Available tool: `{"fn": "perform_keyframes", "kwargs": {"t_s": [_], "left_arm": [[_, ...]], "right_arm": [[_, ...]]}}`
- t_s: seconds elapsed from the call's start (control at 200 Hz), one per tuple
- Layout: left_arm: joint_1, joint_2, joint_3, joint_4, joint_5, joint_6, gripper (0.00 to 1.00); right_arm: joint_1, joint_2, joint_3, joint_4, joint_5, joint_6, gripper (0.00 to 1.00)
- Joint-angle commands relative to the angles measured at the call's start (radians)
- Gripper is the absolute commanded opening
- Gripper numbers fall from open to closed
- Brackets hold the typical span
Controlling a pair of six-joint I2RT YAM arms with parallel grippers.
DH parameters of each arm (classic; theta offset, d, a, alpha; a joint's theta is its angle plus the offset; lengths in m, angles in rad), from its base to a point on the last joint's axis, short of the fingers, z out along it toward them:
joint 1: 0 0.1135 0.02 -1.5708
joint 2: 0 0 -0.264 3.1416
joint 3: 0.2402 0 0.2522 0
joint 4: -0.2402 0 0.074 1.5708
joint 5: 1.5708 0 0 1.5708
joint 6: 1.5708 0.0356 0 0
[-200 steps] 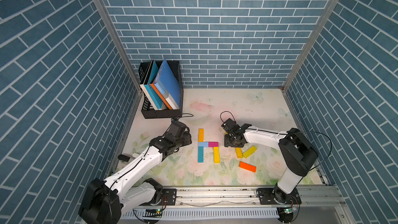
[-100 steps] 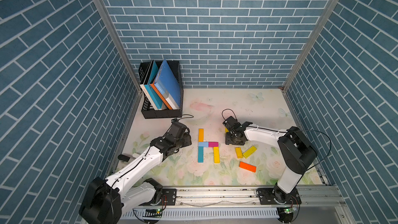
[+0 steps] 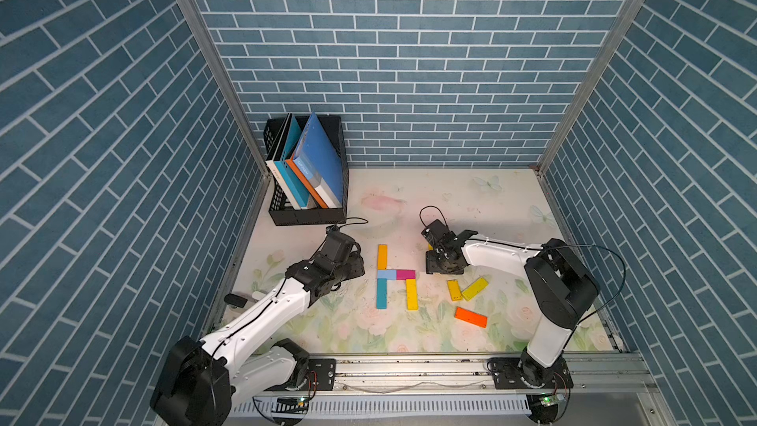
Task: Assemble the letter h with building blocks
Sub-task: Assemble the building block at the center of the board.
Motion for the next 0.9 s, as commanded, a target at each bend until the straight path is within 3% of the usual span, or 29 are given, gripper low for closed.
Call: {"fn": "perform_keyframes", "kwargs": {"t_s": [0.0, 0.49, 0.645, 0.76, 0.895], "left_arm": [[0.008, 0.003, -0.012, 0.002, 0.000, 0.007, 0.61], [0.007, 0.005, -0.013, 0.003, 0.002, 0.008, 0.61], [0.008, 0.003, -0.014, 0.005, 0.006, 0.008, 0.61], [0.008, -0.001, -0.017, 0.005, 0.006, 0.007, 0.61], [0.007, -0.001, -0.017, 0.005, 0.008, 0.007, 0.61]], "right_arm": [[0.000, 0.023, 0.012, -0.018, 0.002, 0.000, 0.64], [-0.004, 0.044, 0.024, -0.021, 0.004, 0.019, 0.61], [-0.003, 0.040, 0.023, -0.030, 0.016, 0.026, 0.70], [-0.003, 0.034, 0.022, -0.031, 0.016, 0.025, 0.70], [-0.003, 0.028, 0.018, -0.034, 0.024, 0.025, 0.63]]}}
